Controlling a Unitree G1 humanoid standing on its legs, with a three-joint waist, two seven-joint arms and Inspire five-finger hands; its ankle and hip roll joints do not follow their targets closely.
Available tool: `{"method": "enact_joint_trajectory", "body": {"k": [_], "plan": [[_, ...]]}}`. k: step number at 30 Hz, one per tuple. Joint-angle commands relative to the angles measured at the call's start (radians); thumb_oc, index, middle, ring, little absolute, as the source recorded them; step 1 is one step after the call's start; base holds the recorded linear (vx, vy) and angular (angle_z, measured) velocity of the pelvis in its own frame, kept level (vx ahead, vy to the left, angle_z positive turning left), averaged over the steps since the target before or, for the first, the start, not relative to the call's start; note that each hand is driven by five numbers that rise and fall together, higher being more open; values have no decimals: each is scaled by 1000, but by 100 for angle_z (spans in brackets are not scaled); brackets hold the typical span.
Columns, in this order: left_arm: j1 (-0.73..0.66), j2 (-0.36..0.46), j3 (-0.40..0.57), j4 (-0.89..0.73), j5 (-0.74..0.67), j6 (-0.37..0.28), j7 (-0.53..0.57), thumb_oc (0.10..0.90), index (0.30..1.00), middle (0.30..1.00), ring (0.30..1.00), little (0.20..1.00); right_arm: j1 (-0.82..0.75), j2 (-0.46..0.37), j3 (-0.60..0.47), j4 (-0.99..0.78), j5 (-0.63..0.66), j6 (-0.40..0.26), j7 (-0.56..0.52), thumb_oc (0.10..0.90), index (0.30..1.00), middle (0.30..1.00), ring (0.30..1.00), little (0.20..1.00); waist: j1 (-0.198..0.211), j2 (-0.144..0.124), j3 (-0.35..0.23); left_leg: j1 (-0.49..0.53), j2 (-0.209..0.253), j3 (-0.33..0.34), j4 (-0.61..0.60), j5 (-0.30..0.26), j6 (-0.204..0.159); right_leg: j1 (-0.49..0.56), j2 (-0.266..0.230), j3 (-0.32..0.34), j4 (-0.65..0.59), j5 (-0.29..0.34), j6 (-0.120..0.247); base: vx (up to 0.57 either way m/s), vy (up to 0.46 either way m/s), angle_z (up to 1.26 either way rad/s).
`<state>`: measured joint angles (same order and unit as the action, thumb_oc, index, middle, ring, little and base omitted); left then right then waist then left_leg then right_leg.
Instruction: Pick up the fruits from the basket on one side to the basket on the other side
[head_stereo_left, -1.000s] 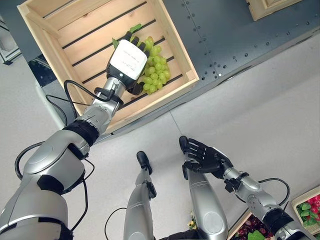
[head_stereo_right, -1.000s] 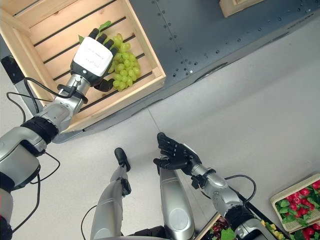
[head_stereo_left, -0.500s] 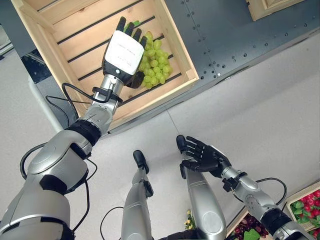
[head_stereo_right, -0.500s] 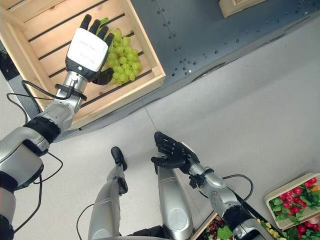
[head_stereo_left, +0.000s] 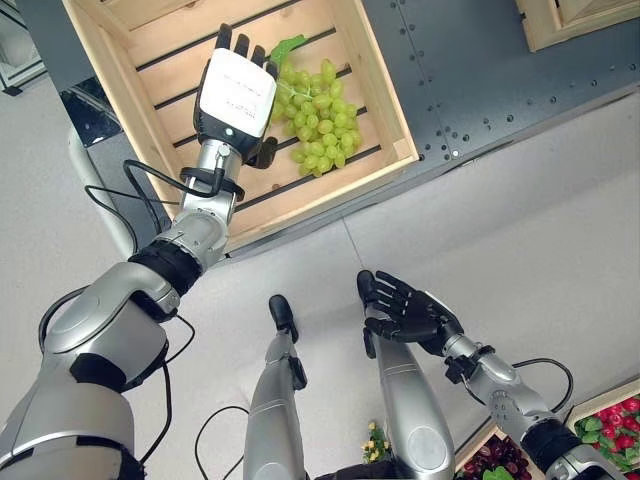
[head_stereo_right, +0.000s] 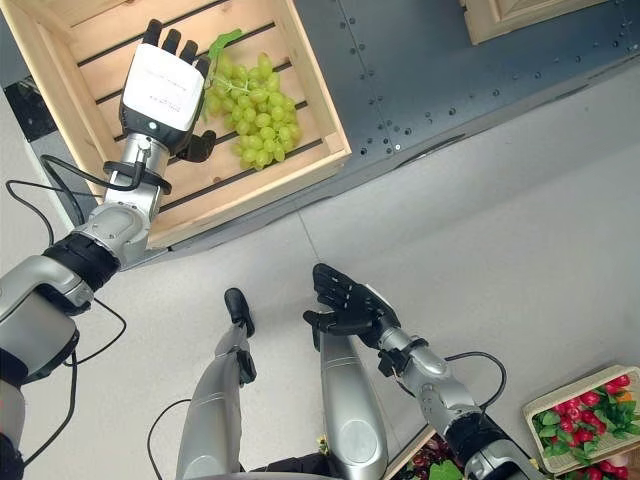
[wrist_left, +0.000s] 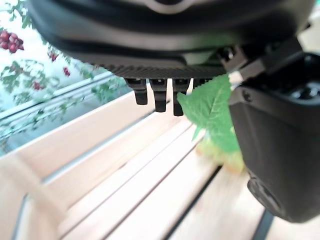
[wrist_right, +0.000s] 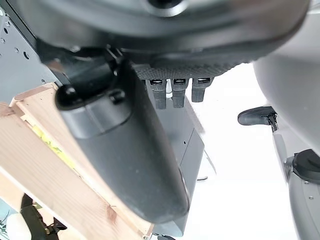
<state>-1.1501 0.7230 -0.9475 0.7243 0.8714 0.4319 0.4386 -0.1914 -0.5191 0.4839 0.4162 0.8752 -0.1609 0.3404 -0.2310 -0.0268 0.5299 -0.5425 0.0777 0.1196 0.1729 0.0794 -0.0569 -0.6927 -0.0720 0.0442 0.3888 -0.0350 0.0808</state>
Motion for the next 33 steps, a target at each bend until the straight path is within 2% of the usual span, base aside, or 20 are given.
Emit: {"method": "enact_joint_trajectory", "body": {"k": [1,5,7,10,16,21,30,33], "plan": [[-27,74,108,-68,64,87,-17,800,900,900,900,900,58,-5,-28,-105,52,-63,3,800,900,900,900,900,-7,-9,-10,-86,15,-21,196,-83,0,57,21,-26,-64,43,-32,0,0,0],[-50,69,101,-57,74,44,20,800,900,900,900,900,59,-9,-25,-101,49,-62,12,800,900,900,900,900,-12,-11,-10,-88,20,-15,203,-85,0,53,21,-27,-55,39,-34,0,0,0],[-81,60,81,-31,66,1,47,800,900,900,900,900,54,-9,-21,-93,51,-65,19,800,900,900,900,900,-16,-15,-10,-86,22,-12,206,-87,0,55,22,-28,-52,40,-33,0,0,0],[-105,46,62,3,44,-7,25,800,900,900,900,900,49,-8,-16,-90,53,-65,20,800,900,900,900,900,-20,-19,-10,-89,23,-10,213,-88,-1,51,24,-28,-47,40,-33,0,0,0],[-141,12,45,74,-9,-82,182,800,900,900,900,900,46,1,2,-82,56,-64,23,800,900,900,900,900,-30,-32,-10,-92,31,-3,242,-101,1,48,28,-25,-27,34,-35,4,-4,-1],[-161,8,67,105,-49,-77,307,800,900,900,900,900,54,5,9,-74,56,-71,31,800,900,900,900,900,-38,-37,-10,-92,37,3,255,-106,0,47,32,-18,-22,35,-37,10,0,-2],[-141,8,106,93,-73,-24,336,800,900,900,900,900,57,9,11,-76,47,-78,31,800,900,900,900,900,-35,-37,-10,-93,35,5,249,-105,1,42,33,-16,-21,33,-40,2,1,0],[-132,7,123,95,-81,-39,360,800,900,900,900,900,61,10,13,-81,48,-80,25,800,900,900,900,900,-33,-37,-10,-93,35,3,249,-104,-2,45,34,-19,-22,31,-41,0,0,0]]}}
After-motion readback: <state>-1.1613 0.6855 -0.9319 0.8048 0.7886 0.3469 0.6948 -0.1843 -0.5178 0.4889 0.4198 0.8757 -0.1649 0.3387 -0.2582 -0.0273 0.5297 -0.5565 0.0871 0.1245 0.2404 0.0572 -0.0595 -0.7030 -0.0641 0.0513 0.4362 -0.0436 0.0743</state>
